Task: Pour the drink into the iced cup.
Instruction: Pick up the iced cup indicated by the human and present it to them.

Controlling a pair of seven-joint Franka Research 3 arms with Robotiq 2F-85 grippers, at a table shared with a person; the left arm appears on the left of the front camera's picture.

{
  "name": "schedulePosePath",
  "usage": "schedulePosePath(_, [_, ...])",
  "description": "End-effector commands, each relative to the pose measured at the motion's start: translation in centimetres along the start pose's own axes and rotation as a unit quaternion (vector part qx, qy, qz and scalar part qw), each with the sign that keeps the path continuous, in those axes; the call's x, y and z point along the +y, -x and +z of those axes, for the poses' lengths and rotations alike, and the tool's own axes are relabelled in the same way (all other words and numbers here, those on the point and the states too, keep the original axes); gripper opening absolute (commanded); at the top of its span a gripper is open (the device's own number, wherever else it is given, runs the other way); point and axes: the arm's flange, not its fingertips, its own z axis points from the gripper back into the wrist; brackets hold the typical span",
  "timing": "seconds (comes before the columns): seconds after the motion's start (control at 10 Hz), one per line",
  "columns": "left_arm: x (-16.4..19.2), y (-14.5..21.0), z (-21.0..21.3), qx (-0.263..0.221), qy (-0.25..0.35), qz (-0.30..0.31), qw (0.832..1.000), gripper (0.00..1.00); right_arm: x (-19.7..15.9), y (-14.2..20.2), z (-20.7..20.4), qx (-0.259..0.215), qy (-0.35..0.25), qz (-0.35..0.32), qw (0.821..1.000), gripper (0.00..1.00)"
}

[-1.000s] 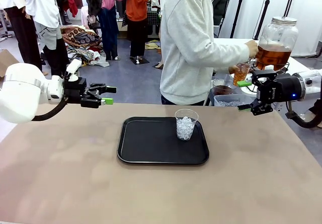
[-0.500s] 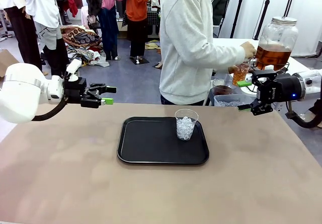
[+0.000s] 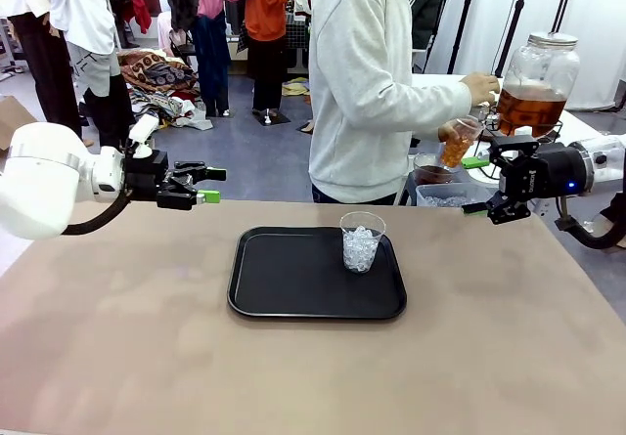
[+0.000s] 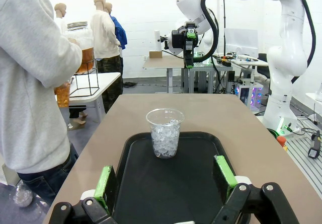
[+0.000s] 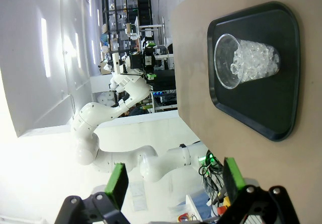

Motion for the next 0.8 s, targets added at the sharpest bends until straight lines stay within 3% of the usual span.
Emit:
schedulePosePath(0.0, [-0.18,-0.02,0.06,-0.004,-0.005,0.000,1.000,1.00,0.12,0.00,-0.06,-0.003,0.000,0.000,1.000,1.00])
schedulePosePath(0.7, [-0.18,-0.02,0.06,-0.004,-0.005,0.000,1.000,1.00,0.12,0.00,-0.06,-0.003,0.000,0.000,1.000,1.00])
